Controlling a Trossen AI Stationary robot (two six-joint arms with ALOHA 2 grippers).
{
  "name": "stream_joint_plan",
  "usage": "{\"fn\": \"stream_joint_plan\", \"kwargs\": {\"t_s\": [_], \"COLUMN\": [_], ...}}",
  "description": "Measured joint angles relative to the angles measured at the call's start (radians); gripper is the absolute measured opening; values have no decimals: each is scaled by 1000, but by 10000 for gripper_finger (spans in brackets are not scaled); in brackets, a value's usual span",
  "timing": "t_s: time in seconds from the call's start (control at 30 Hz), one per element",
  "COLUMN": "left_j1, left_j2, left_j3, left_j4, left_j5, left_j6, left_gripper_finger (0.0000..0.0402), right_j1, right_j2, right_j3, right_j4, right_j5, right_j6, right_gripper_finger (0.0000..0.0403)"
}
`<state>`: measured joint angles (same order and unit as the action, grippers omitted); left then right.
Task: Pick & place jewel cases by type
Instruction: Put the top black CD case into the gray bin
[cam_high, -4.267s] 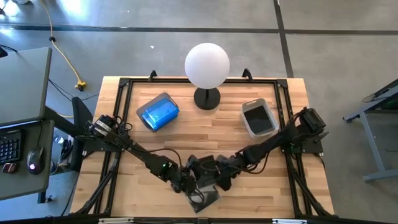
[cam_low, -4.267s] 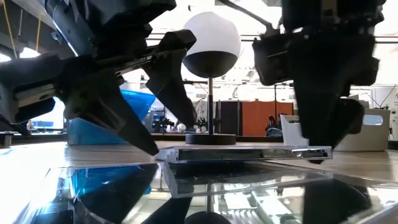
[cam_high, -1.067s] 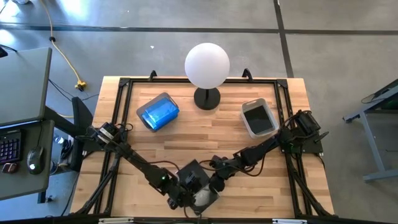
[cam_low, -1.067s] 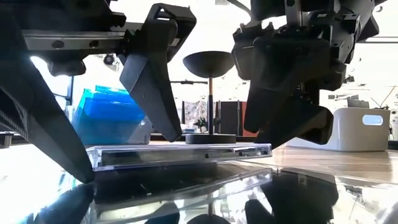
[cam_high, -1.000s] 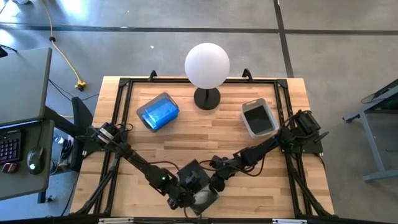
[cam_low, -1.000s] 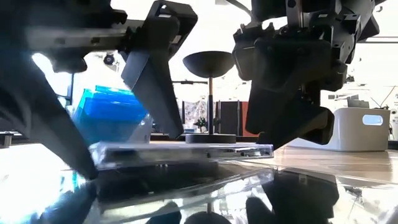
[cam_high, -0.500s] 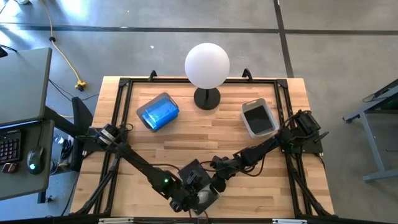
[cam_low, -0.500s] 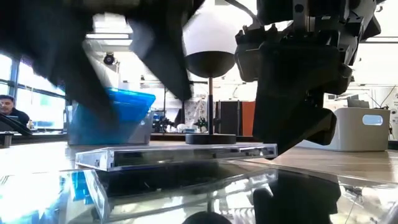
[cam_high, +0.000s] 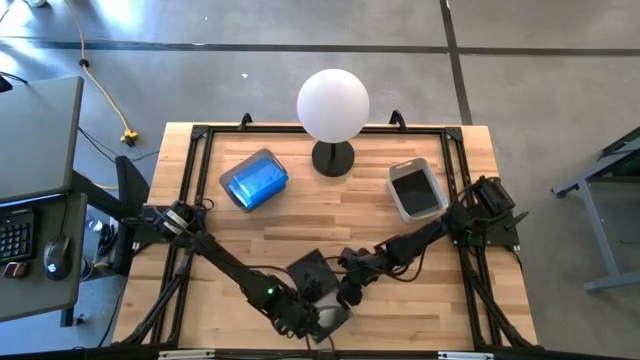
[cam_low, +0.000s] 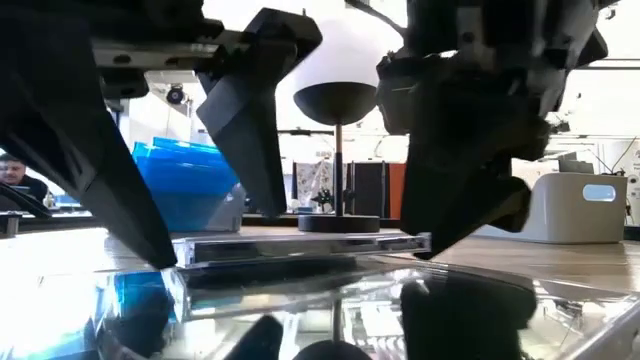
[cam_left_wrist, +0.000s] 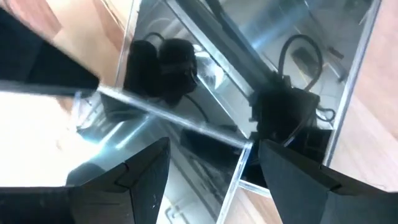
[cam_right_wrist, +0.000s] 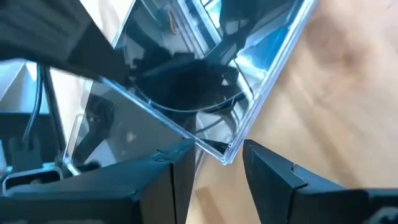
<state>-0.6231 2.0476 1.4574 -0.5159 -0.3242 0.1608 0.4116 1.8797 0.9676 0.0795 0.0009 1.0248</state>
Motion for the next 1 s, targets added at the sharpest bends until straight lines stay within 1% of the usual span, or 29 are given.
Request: {"fn": "stream_joint_plan", "kwargs": {"t_s": [0.17,0.33,0.4,0.5,0.6,0.8,1.0], "left_j1": [15,28,30,35,35,35,35], "left_j2": [4,4,4,4,4,4,4], "left_j3": [0,0,0,0,0,0,0], "left_j4": [-6,-5,-3,1,3,15,19], "left_j5": [30,44,68,95,97,115,124], "left_j6": [-1,-8,-9,-9,-8,-9,-9], "left_gripper_finger": [241,241,241,241,241,241,241], "right_j1": [-16,-26,-26,-26,-29,-72,-85], "right_j2": [0,0,0,-1,-1,0,0], "right_j3": [0,0,0,2,2,-1,-1], "right_j4": [-2,-20,-47,-88,-85,-37,-39], "right_j5": [8,-17,-25,-12,17,-17,-107], "right_j6": [-11,-11,6,26,-9,-49,-58], "right_gripper_finger": [129,129,129,129,129,129,129]}}
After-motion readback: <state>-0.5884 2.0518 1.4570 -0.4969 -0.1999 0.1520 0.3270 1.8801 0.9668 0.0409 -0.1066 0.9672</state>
